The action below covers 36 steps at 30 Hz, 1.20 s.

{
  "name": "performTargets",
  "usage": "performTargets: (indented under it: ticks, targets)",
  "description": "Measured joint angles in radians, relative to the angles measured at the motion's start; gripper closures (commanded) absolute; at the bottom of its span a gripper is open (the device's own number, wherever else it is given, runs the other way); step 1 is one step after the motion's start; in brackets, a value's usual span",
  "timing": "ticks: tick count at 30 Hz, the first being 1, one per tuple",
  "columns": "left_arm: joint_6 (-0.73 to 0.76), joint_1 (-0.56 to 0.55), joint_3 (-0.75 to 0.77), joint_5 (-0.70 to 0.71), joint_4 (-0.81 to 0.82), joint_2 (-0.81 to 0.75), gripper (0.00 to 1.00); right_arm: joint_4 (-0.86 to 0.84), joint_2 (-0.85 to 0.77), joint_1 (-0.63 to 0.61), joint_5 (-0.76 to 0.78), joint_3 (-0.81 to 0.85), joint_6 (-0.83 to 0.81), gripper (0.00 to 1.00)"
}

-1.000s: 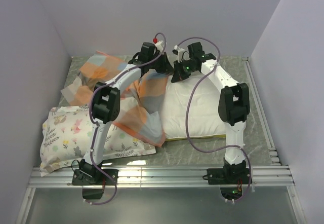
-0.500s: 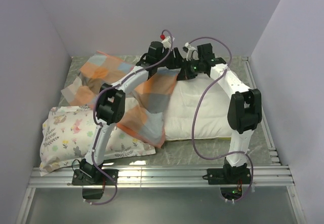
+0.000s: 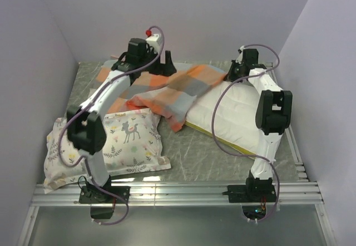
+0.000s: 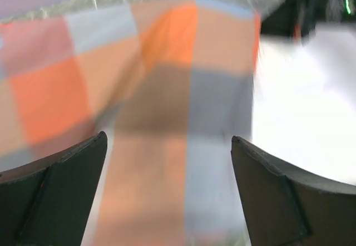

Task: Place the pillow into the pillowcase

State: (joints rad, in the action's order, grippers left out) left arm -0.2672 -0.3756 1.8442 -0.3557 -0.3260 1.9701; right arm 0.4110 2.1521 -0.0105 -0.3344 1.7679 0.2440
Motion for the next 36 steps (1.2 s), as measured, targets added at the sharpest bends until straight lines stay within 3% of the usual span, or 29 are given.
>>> performTargets:
  ticks: [2, 3, 6, 9, 11, 15, 20, 21, 26, 29, 31, 32, 34, 35, 36]
  targets:
    - [0.058, 0.001, -0.134, 0.006, -0.024, -0.146, 0.05, -0.002, 0.000, 0.019, 0.012, 0.002, 0.010, 0.80]
    - [0.089, -0.006, -0.190, 0.007, -0.039, -0.210, 0.09, 0.003, 0.000, 0.028, 0.009, 0.008, 0.010, 0.61]
    - [0.185, -0.047, -0.307, 0.015, -0.080, -0.344, 0.13, 0.066, -0.003, 0.042, -0.018, 0.047, -0.034, 0.31]
    - [0.254, -0.092, -0.425, 0.022, -0.108, -0.417, 0.19, 0.147, -0.052, 0.039, -0.060, 0.045, -0.129, 0.14]
    - [0.285, -0.113, -0.513, 0.023, -0.118, -0.444, 0.17, 0.180, -0.139, 0.027, -0.074, -0.037, -0.208, 0.13]
    - [0.303, -0.117, -0.691, 0.021, -0.111, -0.473, 0.01, 0.247, -0.416, -0.056, -0.058, -0.286, -0.381, 0.13]
    - [0.235, -0.076, -0.793, -0.016, -0.076, -0.518, 0.01, 0.201, -0.716, -0.332, 0.041, -0.571, -0.543, 0.09]
    - [0.225, -0.069, -0.794, -0.019, -0.069, -0.528, 0.01, 0.177, -0.750, -0.397, 0.067, -0.622, -0.565, 0.03]
    - [0.221, -0.065, -0.817, -0.018, 0.006, -0.594, 0.01, 0.092, -0.709, -0.544, 0.251, -0.742, -0.612, 0.01]
    - [0.224, -0.067, -0.851, 0.003, 0.034, -0.618, 0.01, 0.044, -0.600, -0.562, 0.355, -0.747, -0.613, 0.01]
    - [0.227, -0.068, -0.874, 0.016, 0.050, -0.619, 0.01, 0.020, -0.543, -0.564, 0.399, -0.746, -0.613, 0.08]
    - [0.228, -0.069, -0.885, 0.022, 0.056, -0.619, 0.01, 0.007, -0.518, -0.564, 0.414, -0.745, -0.616, 0.25]
    - [0.247, -0.075, -0.917, 0.036, 0.079, -0.621, 0.01, -0.008, -0.477, -0.565, 0.439, -0.736, -0.621, 0.46]
    - [0.259, -0.084, -0.935, 0.042, 0.091, -0.624, 0.01, -0.009, -0.462, -0.565, 0.447, -0.726, -0.620, 0.72]
    - [0.276, -0.098, -0.958, 0.050, 0.109, -0.631, 0.01, -0.002, -0.452, -0.562, 0.445, -0.711, -0.621, 0.89]
